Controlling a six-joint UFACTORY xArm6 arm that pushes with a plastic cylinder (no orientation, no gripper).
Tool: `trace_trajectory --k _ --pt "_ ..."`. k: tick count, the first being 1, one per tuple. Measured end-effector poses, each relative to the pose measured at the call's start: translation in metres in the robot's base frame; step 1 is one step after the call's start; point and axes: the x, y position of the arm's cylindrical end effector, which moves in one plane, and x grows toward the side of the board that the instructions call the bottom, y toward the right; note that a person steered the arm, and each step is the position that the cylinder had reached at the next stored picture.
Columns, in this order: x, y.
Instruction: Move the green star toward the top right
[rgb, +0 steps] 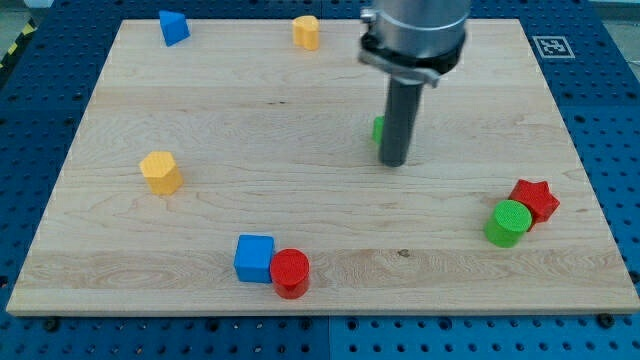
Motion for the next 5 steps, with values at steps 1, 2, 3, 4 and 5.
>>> trace_trajectory --k 1,2,3,4,5 --pt "-0.028 0.042" --pt "-0.031 0.048" --pt "-0.009 0.046" --pt "-0.004 0.014" --pt "-0.001 -0.025"
